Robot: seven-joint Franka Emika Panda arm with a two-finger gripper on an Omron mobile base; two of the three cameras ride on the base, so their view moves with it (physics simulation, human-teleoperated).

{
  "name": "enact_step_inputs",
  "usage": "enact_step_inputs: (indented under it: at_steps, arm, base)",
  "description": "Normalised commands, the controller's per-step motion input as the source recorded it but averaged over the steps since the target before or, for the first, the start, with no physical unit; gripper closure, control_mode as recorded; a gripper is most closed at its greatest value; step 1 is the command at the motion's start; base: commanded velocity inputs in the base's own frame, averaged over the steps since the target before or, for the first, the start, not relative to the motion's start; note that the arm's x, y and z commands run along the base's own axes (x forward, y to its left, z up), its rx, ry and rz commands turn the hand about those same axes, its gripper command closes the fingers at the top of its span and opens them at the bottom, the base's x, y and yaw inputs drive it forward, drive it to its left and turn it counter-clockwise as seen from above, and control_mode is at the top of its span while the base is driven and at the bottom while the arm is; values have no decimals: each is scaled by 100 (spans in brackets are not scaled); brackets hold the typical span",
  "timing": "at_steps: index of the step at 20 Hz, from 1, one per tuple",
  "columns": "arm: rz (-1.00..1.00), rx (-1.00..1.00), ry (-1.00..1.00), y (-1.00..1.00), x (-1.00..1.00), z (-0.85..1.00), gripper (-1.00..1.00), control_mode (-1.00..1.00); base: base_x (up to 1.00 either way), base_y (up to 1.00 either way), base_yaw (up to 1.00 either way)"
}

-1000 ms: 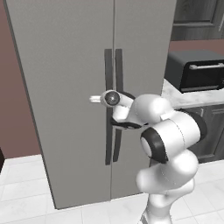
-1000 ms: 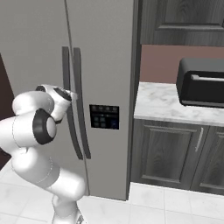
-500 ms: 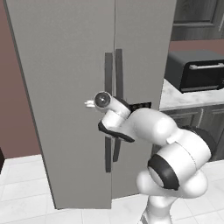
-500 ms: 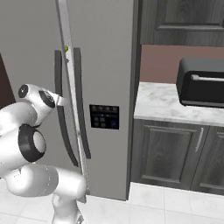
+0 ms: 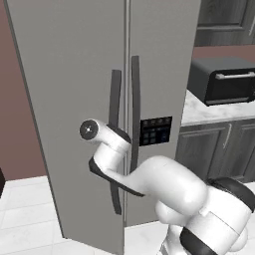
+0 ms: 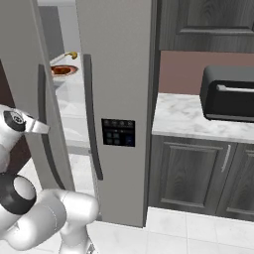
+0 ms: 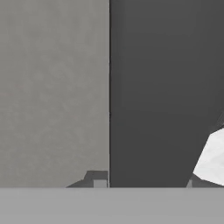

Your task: Retrieve the chicken drumstick from the fridge and place it on the saucepan with marinade on the stove.

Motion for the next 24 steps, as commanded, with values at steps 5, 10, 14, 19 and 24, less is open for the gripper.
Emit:
enact_step_inputs:
  at_steps: [5,10,14,19,24]
  arm:
    - [-22,0,6,100,-80,-33,100,-100]
    - [-13,-12,8,90,-21,-22,-100,-100]
    - [1,0,0,1,-21,-8,-100,-100]
    - [1,4,-5,-9,-100,-50,-100,-100]
    - [3,22,-22,-74,-100,3,-100,-100]
  base:
    - [0,0,0]
    - [0,0,0]
    - [0,0,0]
    - [0,0,0]
    - [0,0,0]
